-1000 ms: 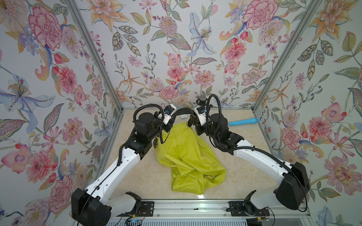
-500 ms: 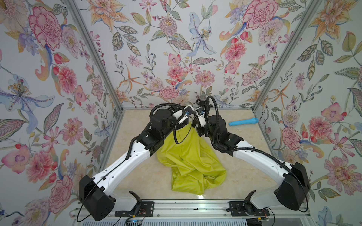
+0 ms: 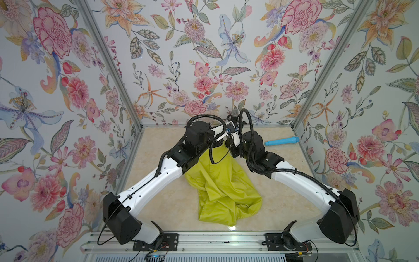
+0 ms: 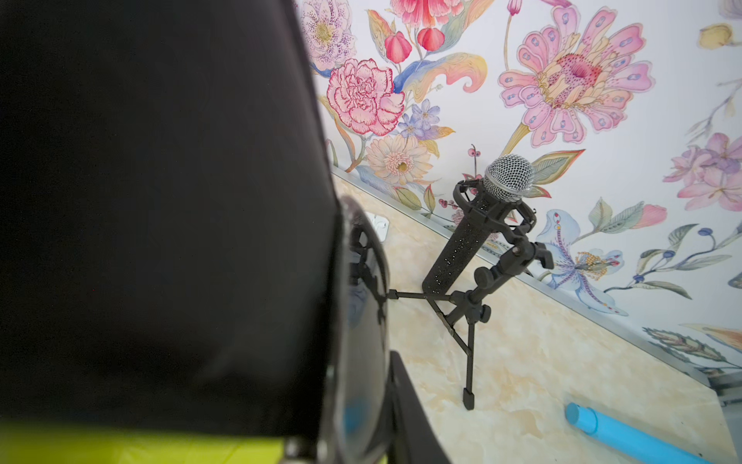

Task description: Remove the belt from the trousers

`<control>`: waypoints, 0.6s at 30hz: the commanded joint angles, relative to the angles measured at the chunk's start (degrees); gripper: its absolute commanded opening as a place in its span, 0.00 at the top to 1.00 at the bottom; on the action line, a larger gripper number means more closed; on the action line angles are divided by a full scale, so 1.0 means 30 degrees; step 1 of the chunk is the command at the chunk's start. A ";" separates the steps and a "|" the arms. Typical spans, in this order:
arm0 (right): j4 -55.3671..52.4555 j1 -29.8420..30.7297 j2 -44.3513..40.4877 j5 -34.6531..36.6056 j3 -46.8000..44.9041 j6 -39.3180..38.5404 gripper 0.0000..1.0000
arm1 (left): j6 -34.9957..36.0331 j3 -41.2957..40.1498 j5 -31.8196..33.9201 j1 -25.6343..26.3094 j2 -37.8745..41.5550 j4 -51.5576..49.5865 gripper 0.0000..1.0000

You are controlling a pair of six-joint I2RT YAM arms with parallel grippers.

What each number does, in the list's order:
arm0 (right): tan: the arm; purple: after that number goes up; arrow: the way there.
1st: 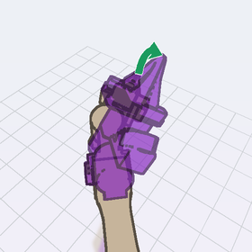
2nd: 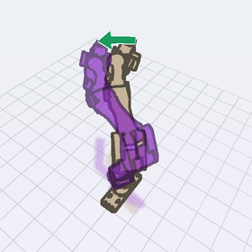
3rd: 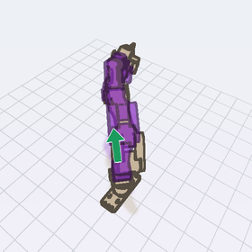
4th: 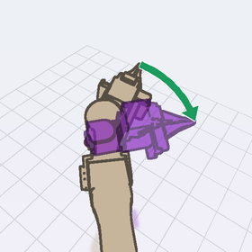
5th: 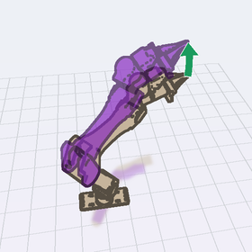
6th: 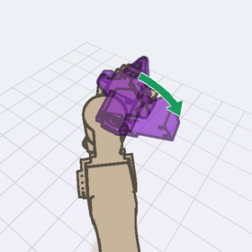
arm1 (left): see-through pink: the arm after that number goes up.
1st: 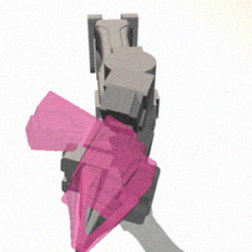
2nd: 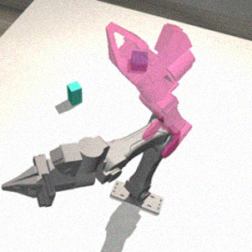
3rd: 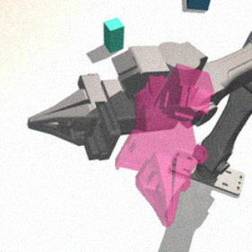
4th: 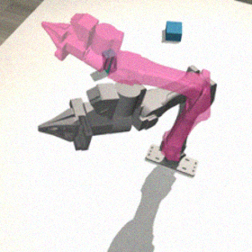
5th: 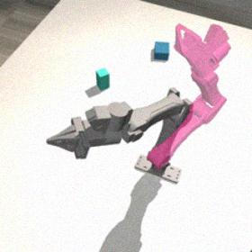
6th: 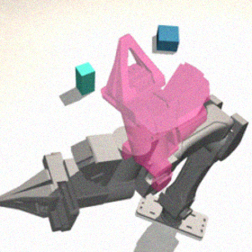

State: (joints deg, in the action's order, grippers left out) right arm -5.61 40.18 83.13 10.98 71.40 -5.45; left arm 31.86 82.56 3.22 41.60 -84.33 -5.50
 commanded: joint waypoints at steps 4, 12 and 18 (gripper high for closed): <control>-0.3081 -0.0212 -0.0110 -0.6173 0.2664 0.2672 0.42 | -0.3389 0.0100 -0.2493 -0.0288 0.0534 0.1437 1.00; -0.5051 -0.0879 -0.1113 -0.9534 0.5044 0.6003 0.42 | -0.5072 0.1949 -0.2276 -0.0390 -0.0416 -0.0245 1.00; -0.5759 -0.1676 -0.0606 -0.9095 0.5136 0.6819 0.59 | -0.5148 0.2012 -0.2276 -0.0391 -0.0482 -0.0349 1.00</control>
State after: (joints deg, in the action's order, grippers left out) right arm -19.97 35.44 80.58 -14.61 86.15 12.29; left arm 18.35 86.19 -1.50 40.40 -85.56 -7.88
